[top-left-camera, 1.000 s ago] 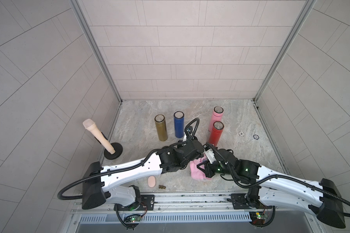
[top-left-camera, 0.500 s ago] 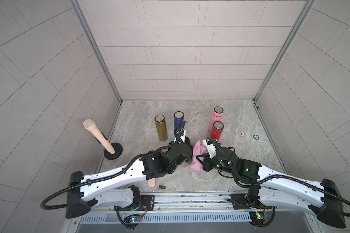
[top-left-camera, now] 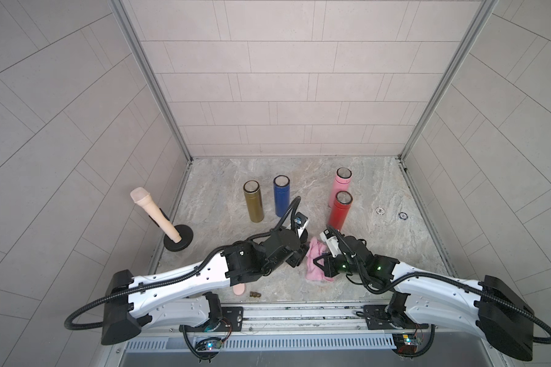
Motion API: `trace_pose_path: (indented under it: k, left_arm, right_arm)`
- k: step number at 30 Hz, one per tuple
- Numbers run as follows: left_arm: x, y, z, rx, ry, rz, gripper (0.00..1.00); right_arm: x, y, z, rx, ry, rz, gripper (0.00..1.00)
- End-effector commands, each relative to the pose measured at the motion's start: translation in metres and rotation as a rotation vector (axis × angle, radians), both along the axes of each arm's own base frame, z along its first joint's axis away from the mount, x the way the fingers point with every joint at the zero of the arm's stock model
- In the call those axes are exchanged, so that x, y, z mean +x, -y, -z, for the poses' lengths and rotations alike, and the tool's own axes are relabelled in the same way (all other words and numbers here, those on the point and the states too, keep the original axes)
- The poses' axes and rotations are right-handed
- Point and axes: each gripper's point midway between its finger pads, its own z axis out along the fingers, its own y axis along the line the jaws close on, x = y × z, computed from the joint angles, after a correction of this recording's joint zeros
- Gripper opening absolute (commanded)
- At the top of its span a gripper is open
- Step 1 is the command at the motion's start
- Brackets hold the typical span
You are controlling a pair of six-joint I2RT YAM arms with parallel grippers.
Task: Wipe the surface of the thermos
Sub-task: Wipe the dirt from the surface of the thermos.
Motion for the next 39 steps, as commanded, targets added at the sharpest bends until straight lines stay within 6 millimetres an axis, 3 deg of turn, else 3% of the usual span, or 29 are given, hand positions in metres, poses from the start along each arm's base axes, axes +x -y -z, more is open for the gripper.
trace_pose_path:
  k: [1, 7, 12, 15, 17, 19, 20, 23, 26, 29, 34, 39]
  left_arm:
    - [-0.001, 0.012, -0.018, -0.075, 0.071, 0.094, 0.00]
    - [-0.003, 0.015, -0.008, -0.124, 0.058, 0.142, 0.00]
    - [-0.001, 0.012, 0.004, -0.104, 0.061, 0.136, 0.00]
    - [0.000, 0.012, 0.006, -0.106, 0.066, 0.131, 0.00]
    - [0.003, 0.011, 0.007, -0.105, 0.074, 0.119, 0.00]
    - [0.003, 0.014, 0.008, -0.113, 0.074, 0.125, 0.00]
    - [0.003, 0.015, 0.008, -0.112, 0.075, 0.131, 0.00]
    - [-0.002, 0.021, 0.009, -0.116, 0.059, 0.180, 0.00]
    - [-0.009, 0.022, 0.005, -0.120, 0.058, 0.226, 0.00]
    - [-0.014, 0.019, 0.004, -0.119, 0.057, 0.257, 0.00]
    - [-0.019, 0.020, 0.009, -0.123, 0.016, 0.325, 0.00]
    - [-0.014, 0.013, 0.017, -0.092, -0.020, 0.319, 0.00]
  right_arm:
    - [-0.006, -0.022, -0.036, 0.101, 0.078, -0.140, 0.00]
    - [-0.014, -0.042, -0.078, 0.202, 0.115, -0.255, 0.00]
    - [-0.016, -0.033, -0.137, 0.268, 0.246, -0.243, 0.00]
    - [-0.016, -0.026, -0.163, 0.275, 0.323, -0.237, 0.00]
    - [-0.015, -0.027, -0.158, 0.262, 0.321, -0.239, 0.00]
    - [-0.011, -0.028, -0.140, 0.219, 0.287, -0.232, 0.00]
    - [-0.010, -0.027, -0.114, 0.175, 0.246, -0.229, 0.00]
    - [-0.007, -0.022, -0.063, 0.059, 0.165, -0.209, 0.00]
    - [-0.006, -0.015, -0.028, -0.027, 0.124, -0.199, 0.00]
    - [-0.003, -0.009, -0.008, -0.074, 0.120, -0.184, 0.00]
    - [-0.001, -0.014, -0.013, -0.079, 0.148, -0.228, 0.00]
    - [-0.001, -0.020, -0.062, -0.031, 0.247, -0.283, 0.00]
